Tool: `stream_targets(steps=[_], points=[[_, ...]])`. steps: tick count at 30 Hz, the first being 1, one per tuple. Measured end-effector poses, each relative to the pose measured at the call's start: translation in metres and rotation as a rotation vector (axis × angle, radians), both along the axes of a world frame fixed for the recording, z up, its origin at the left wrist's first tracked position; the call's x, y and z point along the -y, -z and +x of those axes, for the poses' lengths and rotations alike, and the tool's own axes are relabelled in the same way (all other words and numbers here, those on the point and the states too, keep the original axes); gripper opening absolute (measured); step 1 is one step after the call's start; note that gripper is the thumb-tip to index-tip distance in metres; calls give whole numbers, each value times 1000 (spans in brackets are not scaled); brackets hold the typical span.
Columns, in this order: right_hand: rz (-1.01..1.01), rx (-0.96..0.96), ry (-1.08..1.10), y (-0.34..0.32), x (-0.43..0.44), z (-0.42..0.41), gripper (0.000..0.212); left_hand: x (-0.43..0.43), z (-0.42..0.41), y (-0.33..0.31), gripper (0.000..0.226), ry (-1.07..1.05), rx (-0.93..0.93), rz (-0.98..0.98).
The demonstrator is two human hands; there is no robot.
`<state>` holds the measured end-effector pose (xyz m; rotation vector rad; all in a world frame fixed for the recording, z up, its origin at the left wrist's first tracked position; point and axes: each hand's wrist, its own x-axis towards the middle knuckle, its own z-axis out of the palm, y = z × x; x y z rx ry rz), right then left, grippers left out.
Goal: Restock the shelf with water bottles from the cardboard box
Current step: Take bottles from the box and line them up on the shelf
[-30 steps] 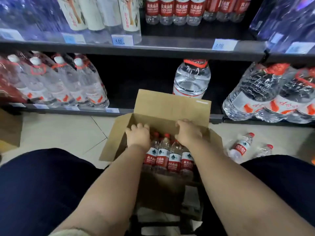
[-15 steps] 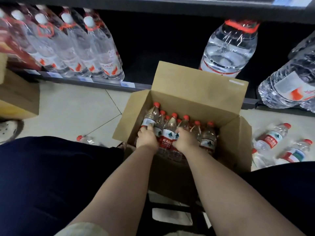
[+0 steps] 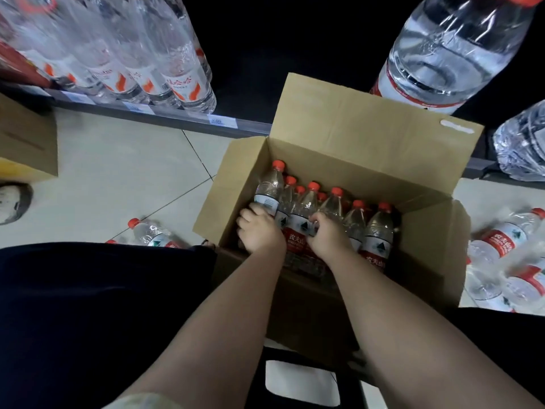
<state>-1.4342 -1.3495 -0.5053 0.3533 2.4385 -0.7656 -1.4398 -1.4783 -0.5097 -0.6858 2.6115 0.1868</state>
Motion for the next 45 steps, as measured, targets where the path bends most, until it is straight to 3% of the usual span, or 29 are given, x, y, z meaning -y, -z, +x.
stream_targets(steps=[5,9,13,19,23,27,32,35,38,42,45], points=[[1,-3,14,4,-10,7,41,11,-2,1,75,81,19,3],[-16,-11,3,0,-21,12,41,14,-3,-10,91,-38,-27,222],[34,-49,91,-9,-32,19,40,-2,5,-20,82,-200,-74,520],[71,-87,329,-22,-61,37,40,-44,17,-23,57,-386,36,954],[91,-19,535,-22,-86,49,51,-61,14,-30,37,-520,289,1215],[-91,127,645,-13,-98,58,76,-68,7,-29,14,-618,546,1430],[-255,242,708,0,-105,64,92,-72,4,-21,17,-546,622,1395],[-248,296,772,6,-104,58,73,-72,3,-10,25,-538,635,1324],[-238,306,762,15,-102,56,47,-74,1,-5,20,-516,623,1296],[-288,290,888,17,-107,58,56,-73,0,-8,15,-485,614,1261],[-380,288,1023,1,-108,55,67,-67,1,-15,28,-481,605,1239]])
